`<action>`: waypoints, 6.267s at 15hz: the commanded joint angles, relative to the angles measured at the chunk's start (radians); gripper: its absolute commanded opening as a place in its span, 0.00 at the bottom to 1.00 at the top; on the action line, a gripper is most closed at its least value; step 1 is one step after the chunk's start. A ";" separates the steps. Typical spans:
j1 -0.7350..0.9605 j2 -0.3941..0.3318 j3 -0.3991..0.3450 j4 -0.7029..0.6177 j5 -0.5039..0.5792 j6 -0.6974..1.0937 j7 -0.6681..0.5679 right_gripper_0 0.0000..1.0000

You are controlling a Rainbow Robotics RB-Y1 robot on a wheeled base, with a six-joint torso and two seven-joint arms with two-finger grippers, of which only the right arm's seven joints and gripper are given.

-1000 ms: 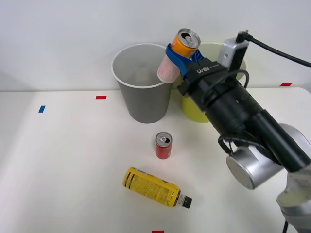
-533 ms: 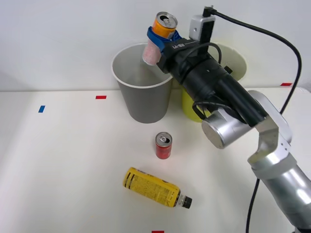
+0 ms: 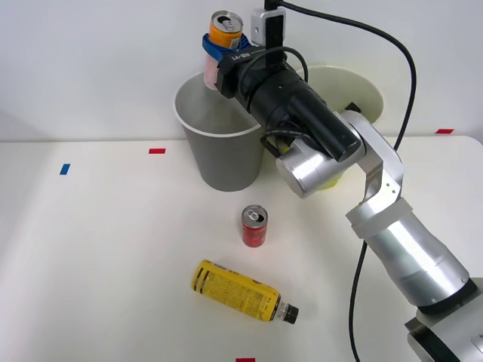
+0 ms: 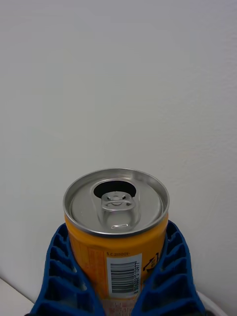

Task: Put cans in the gray bin, plastic bottles in the light green bin

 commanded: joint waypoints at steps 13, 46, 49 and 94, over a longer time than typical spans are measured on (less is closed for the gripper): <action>0.420 -0.213 -0.030 -0.470 0.177 -0.002 0.008 1.00; 1.565 0.026 -0.263 -0.656 0.202 -0.318 -0.006 1.00; 1.536 0.070 -0.265 -0.528 0.233 -0.503 0.012 1.00; 1.654 0.060 -0.091 -0.326 0.087 -0.853 0.512 1.00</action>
